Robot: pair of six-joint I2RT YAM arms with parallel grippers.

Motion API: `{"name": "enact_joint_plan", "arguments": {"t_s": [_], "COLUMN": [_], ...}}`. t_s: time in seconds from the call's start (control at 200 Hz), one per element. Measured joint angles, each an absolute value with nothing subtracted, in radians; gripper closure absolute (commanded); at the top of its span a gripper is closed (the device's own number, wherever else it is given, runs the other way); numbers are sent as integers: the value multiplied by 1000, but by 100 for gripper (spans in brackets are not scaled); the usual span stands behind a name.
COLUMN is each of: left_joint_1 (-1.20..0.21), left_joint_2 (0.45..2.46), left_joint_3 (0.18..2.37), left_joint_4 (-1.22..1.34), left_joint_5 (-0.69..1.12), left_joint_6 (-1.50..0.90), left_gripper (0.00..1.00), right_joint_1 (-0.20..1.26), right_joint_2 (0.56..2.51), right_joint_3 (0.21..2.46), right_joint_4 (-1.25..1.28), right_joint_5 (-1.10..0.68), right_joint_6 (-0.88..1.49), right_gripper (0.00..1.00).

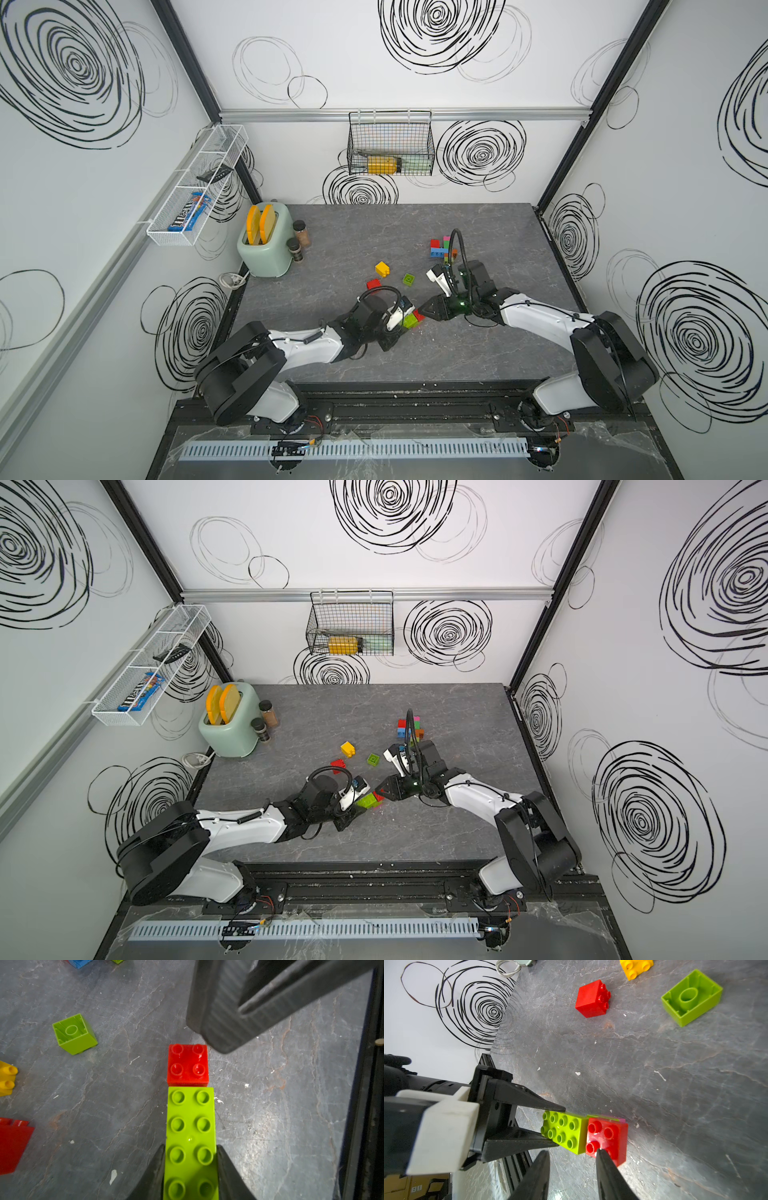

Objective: Assemble the number 4 with lego
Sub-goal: Assemble the lego brick with the lego brick.

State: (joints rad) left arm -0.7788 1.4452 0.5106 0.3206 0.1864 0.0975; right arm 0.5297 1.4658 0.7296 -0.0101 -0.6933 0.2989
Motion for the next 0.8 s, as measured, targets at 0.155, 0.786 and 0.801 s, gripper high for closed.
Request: {"name": "enact_joint_plan", "arguments": {"t_s": [0.155,0.786,0.801], "left_joint_1": [-778,-758,-758], "left_joint_2": [1451,1482,1483], "left_joint_3": [511,535,536], "left_joint_4": [327,329,329], "left_joint_5": [193,221,221], "left_joint_6": [102,100,100], "left_gripper": [100,100,100], "right_joint_1": [537,571,571], "right_joint_2": [1480,1579,1581], "right_joint_3": [734,782,783], "right_joint_4": [-3,19,18], "right_joint_5": [-713,-764,-763], "right_joint_6": [311,329,329], "right_gripper": [73,100,100]}}
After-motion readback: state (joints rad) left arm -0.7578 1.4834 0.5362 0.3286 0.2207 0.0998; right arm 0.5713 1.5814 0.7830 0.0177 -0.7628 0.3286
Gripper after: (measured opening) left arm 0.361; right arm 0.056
